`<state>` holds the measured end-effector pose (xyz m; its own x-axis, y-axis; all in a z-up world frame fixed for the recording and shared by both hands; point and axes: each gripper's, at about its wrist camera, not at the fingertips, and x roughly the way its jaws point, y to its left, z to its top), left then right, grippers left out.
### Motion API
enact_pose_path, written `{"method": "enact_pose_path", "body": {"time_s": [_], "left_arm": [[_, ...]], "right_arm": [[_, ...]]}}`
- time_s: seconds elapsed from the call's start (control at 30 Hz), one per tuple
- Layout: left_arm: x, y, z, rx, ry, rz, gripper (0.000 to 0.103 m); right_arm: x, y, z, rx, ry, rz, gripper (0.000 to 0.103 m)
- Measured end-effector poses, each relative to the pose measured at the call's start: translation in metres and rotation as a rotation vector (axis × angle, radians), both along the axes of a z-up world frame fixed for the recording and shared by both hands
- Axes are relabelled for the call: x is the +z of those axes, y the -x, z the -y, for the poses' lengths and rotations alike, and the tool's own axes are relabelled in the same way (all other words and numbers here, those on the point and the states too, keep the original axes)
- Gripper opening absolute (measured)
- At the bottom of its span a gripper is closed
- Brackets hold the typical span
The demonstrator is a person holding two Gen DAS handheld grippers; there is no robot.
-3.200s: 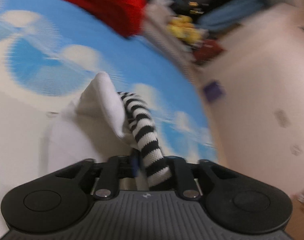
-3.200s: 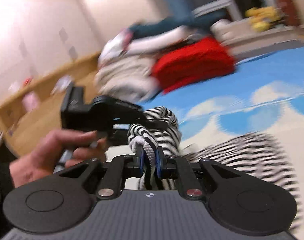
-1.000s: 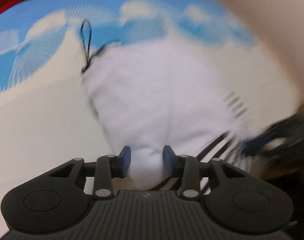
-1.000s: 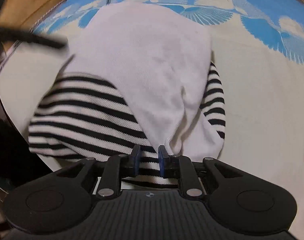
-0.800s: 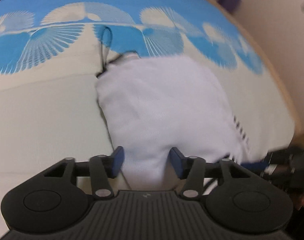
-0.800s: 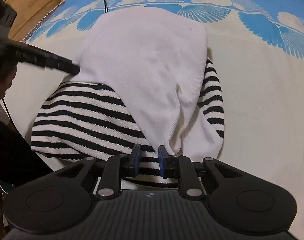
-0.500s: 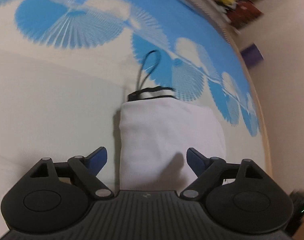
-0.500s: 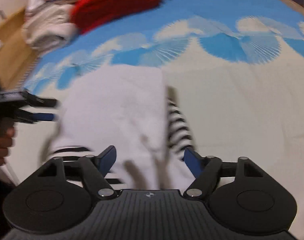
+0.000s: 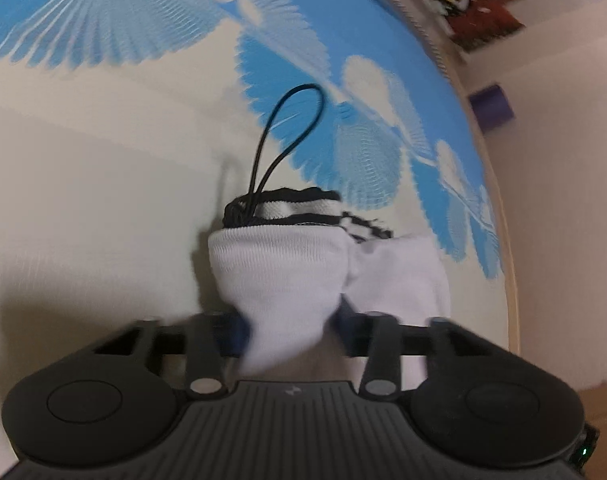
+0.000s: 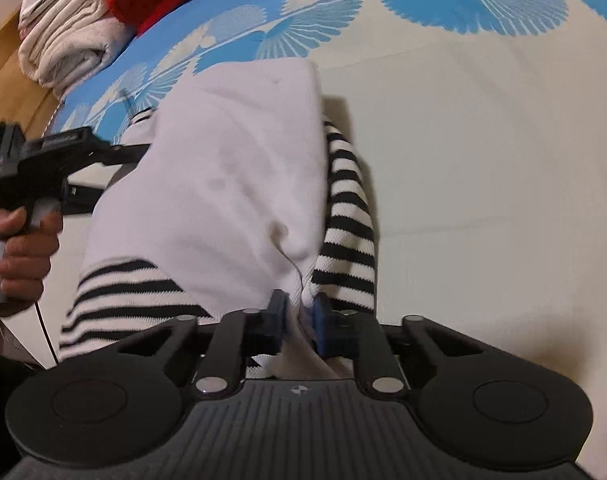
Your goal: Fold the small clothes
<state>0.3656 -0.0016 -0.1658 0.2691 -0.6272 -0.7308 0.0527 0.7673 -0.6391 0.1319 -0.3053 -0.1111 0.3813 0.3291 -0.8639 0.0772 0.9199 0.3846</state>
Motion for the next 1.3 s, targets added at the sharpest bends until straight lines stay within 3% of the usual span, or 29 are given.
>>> {"method": "enact_pose_path", "body": {"time_s": [0.03, 0.17, 0.2, 0.23, 0.3, 0.37, 0.47, 0.5, 0.6, 0.63, 0.67, 0.7, 0.73, 0.77, 0.83, 0.93, 1.0, 1.07, 1.13, 1.3], "left_arm": [[0.007, -0.003, 0.000, -0.009, 0.009, 0.033, 0.029], [0.052, -0.014, 0.003, -0.038, -0.011, 0.251, 0.028], [0.060, -0.016, 0.003, -0.036, -0.028, 0.297, 0.031], [0.065, -0.018, 0.003, -0.023, -0.054, 0.330, 0.043], [0.067, -0.024, -0.001, 0.033, -0.128, 0.337, 0.054], [0.070, -0.021, -0.002, 0.036, -0.190, 0.338, 0.053], [0.097, 0.001, -0.002, -0.026, -0.290, 0.446, 0.053], [0.104, 0.010, -0.006, -0.050, -0.279, 0.463, 0.053], [0.105, 0.038, -0.002, -0.246, -0.185, 0.415, 0.053], [0.094, 0.048, 0.010, -0.360, -0.233, 0.372, 0.047], [0.076, 0.060, 0.025, -0.467, -0.356, 0.351, 0.042], [0.055, 0.074, 0.038, -0.556, -0.501, 0.371, 0.043], [0.041, 0.088, 0.045, -0.610, -0.590, 0.416, 0.044], [0.043, 0.095, 0.047, -0.612, -0.606, 0.460, 0.044], [0.063, 0.099, 0.045, -0.554, -0.608, 0.471, 0.043], [0.090, 0.120, 0.023, -0.435, -0.514, 0.484, 0.043], [0.086, 0.133, 0.017, -0.442, -0.479, 0.432, 0.043], [0.062, 0.139, 0.024, -0.500, -0.560, 0.350, 0.043], [0.045, 0.141, 0.034, -0.549, -0.651, 0.344, 0.044], [0.053, 0.143, 0.019, -0.473, -0.580, 0.304, 0.044]], "right_arm": [[0.001, -0.002, 0.000, -0.008, -0.004, 0.005, 0.010], [0.014, -0.010, 0.002, -0.093, -0.015, 0.086, 0.007], [0.019, -0.014, 0.002, -0.106, -0.019, 0.112, 0.007], [0.021, -0.018, 0.001, -0.112, -0.024, 0.128, 0.007], [0.021, -0.027, -0.003, -0.123, -0.029, 0.142, 0.007], [0.016, -0.034, -0.008, -0.118, -0.026, 0.124, 0.007], [0.011, -0.039, -0.017, -0.086, 0.026, 0.104, 0.007], [0.010, -0.040, -0.017, -0.086, 0.020, 0.103, 0.007], [0.011, -0.041, -0.015, -0.096, 0.029, 0.094, 0.007], [0.012, -0.041, -0.013, -0.106, 0.025, 0.093, 0.007], [0.014, -0.041, -0.013, -0.116, 0.023, 0.095, 0.007], [0.015, -0.041, -0.012, -0.118, 0.027, 0.098, 0.007], [0.016, -0.040, -0.013, -0.118, 0.033, 0.099, 0.007], [0.017, -0.041, -0.013, -0.121, 0.033, 0.099, 0.007], [0.019, -0.040, -0.013, -0.132, 0.018, 0.106, 0.007], [0.034, -0.033, -0.016, -0.119, 0.000, 0.159, 0.008], [0.048, -0.026, -0.019, -0.097, -0.023, 0.213, 0.013], [0.055, -0.020, -0.024, -0.060, 0.010, 0.248, 0.013], [0.052, -0.019, -0.027, -0.033, 0.013, 0.228, 0.013], [0.033, -0.020, -0.034, 0.010, 0.082, 0.131, 0.012]]}}
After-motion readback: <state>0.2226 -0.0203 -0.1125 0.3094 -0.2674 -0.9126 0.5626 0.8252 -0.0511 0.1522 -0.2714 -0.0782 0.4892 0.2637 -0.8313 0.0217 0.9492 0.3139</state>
